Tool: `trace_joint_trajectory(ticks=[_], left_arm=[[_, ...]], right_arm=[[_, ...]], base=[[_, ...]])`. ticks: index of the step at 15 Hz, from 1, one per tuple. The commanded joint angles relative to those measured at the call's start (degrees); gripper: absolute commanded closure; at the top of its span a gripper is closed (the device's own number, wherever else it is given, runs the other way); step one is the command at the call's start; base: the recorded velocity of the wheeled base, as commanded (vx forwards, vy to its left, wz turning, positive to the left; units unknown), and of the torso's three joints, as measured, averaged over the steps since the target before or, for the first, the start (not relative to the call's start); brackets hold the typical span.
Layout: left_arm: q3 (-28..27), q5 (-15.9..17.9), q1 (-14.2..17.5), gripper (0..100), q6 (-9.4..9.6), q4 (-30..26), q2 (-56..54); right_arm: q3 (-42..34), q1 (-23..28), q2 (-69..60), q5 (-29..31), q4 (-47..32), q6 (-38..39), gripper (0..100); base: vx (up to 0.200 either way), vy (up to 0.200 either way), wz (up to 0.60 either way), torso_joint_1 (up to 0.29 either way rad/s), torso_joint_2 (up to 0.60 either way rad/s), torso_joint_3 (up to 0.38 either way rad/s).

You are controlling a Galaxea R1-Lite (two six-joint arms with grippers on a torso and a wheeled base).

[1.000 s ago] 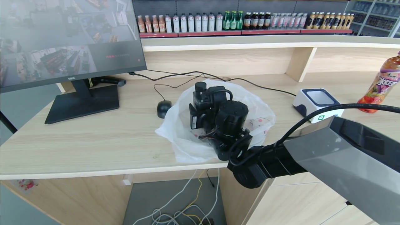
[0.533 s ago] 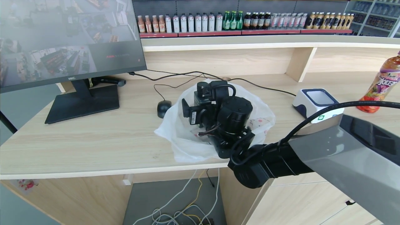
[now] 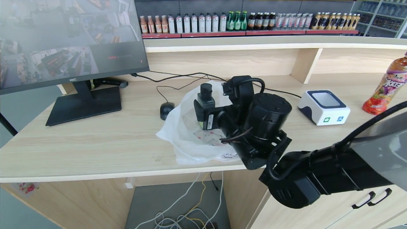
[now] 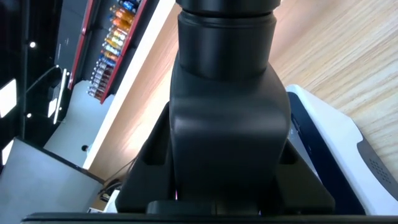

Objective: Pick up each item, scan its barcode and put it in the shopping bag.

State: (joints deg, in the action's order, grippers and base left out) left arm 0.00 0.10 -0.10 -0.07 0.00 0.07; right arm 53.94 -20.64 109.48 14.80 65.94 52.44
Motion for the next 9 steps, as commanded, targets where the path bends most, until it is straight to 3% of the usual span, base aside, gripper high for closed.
trace_joint_trajectory(ticks=[1,9], left_arm=[[0.0,-0.01,0.01,0,-0.1,0.0,0.01],[0.0,-0.01,0.01,0,-0.01,0.0,0.01]], right_arm=[[-0.07,-0.02,-0.06,0.05,-0.02,-0.15,100],[-2.44,-3.44,-7.35,0.05,-0.02,-3.84,100]], base=[[0.0,0.0,0.0,0.0,0.0,0.0],[0.0,0.0,0.0,0.0,0.0,0.0]])
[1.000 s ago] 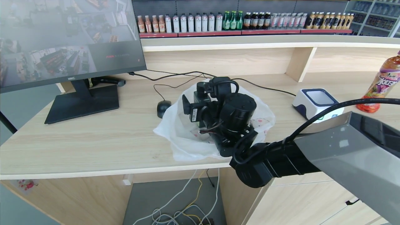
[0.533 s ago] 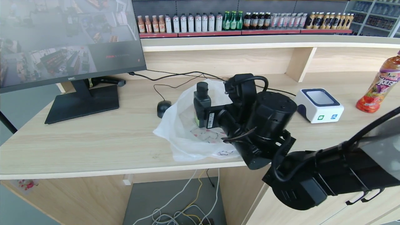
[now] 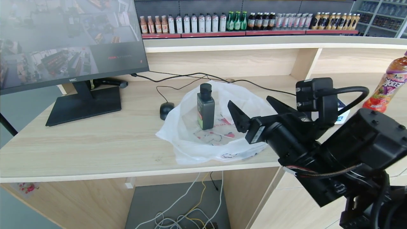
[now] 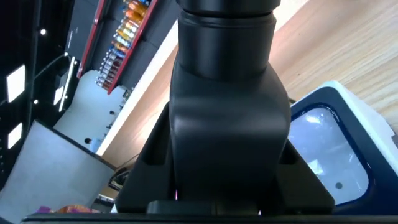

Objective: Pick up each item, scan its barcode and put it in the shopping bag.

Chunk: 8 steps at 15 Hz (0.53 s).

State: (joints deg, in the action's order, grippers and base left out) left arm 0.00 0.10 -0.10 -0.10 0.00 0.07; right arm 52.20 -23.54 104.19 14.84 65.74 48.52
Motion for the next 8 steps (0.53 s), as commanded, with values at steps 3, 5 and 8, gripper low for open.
trace_joint_trajectory(ticks=[3,5,8], left_arm=[[0.0,-0.01,0.01,0,-0.08,0.0,0.01],[0.0,-0.01,0.01,0,-0.08,0.0,0.01],[0.0,-0.01,0.01,0,-0.08,0.0,0.01]], right_arm=[[-2.01,-3.09,-6.19,-0.33,0.17,-4.84,100],[-2.1,-3.88,-8.22,-0.42,0.17,-9.67,100],[-2.54,-6.08,-10.59,-0.33,0.17,-17.32,100]], base=[[0.0,0.0,0.0,0.0,0.0,0.0],[0.0,0.0,0.0,0.0,0.0,0.0],[0.0,0.0,0.0,0.0,0.0,0.0]])
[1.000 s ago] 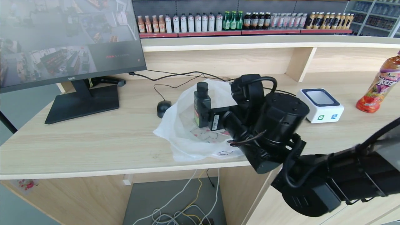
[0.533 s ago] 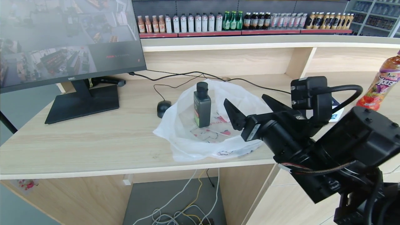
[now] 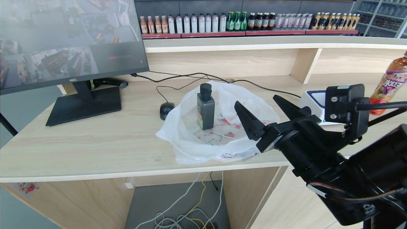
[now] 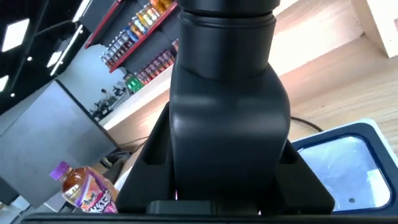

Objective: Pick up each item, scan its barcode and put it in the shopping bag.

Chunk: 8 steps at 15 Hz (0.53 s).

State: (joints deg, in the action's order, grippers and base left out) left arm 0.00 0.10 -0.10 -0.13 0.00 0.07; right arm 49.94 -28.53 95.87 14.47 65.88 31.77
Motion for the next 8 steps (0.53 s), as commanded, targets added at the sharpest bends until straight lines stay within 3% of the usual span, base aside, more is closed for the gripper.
trace_joint_trajectory(ticks=[1,3,6,8], left_arm=[[0.0,-0.01,0.01,0,-0.04,0.0,0.01],[0.0,-0.01,0.01,0,-0.04,0.0,0.01],[0.0,-0.01,0.01,0,0.05,0.0,0.01],[0.0,-0.01,0.01,0,0.05,0.0,0.01]], right_arm=[[-0.9,-1.97,-2.97,-0.06,0.04,-2.41,100],[-2.57,-4.87,-5.16,-0.14,0.04,-9.09,100],[-5.74,-5.05,-5.52,-0.32,1.97,-19.82,100],[-8.99,-5.84,-5.69,-4.63,6.02,-24.74,100]], base=[[0.0,0.0,0.0,0.0,0.0,0.0],[0.0,0.0,0.0,0.0,0.0,0.0],[0.0,0.0,0.0,0.0,0.0,0.0],[0.0,0.0,0.0,0.0,0.0,0.0]])
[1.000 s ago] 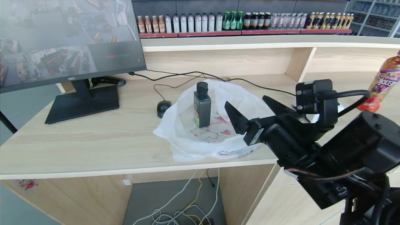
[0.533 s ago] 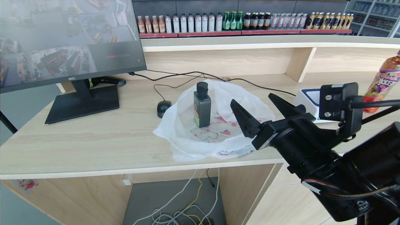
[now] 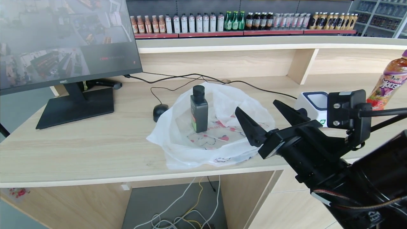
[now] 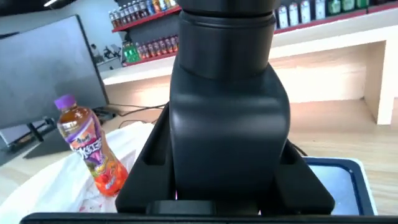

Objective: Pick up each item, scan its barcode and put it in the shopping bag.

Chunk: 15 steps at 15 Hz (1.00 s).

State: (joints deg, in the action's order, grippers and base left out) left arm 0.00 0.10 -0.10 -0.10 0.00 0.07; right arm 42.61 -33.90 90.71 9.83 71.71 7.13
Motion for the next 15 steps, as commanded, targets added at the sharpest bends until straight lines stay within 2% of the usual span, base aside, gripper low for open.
trace_joint_trajectory(ticks=[1,3,5,9,14,15], left_arm=[[0.0,-0.01,0.01,0,0.01,0.0,0.01],[0.0,-0.01,0.01,0,0.01,0.0,0.01],[0.0,-0.01,0.01,0,0.01,0.0,0.01],[0.0,-0.01,0.01,0,0.01,0.0,0.01],[0.0,-0.01,0.01,0,-0.08,0.0,0.01],[0.0,-0.01,0.01,0,-0.25,0.0,0.01]], right_arm=[[-6.04,0.33,-0.62,-4.46,3.62,-5.29,100],[-10.17,0.68,-0.53,-6.05,6.25,-11.0,100],[-12.72,0.68,-0.36,-7.54,6.87,-13.55,100],[-19.4,0.86,-0.53,-9.21,10.74,-13.55,100],[-18.44,2.79,-0.36,-9.83,10.38,-13.55,100],[-17.21,2.79,-0.09,-11.93,10.03,-13.37,100]], base=[[0.0,0.0,0.0,0.0,0.0,0.0],[0.0,0.0,0.0,0.0,0.0,0.0],[0.0,0.0,0.0,0.0,0.0,0.0],[0.0,0.0,0.0,0.0,0.0,0.0],[0.0,0.0,0.0,0.0,0.0,0.0],[0.0,0.0,0.0,0.0,0.0,0.0]])
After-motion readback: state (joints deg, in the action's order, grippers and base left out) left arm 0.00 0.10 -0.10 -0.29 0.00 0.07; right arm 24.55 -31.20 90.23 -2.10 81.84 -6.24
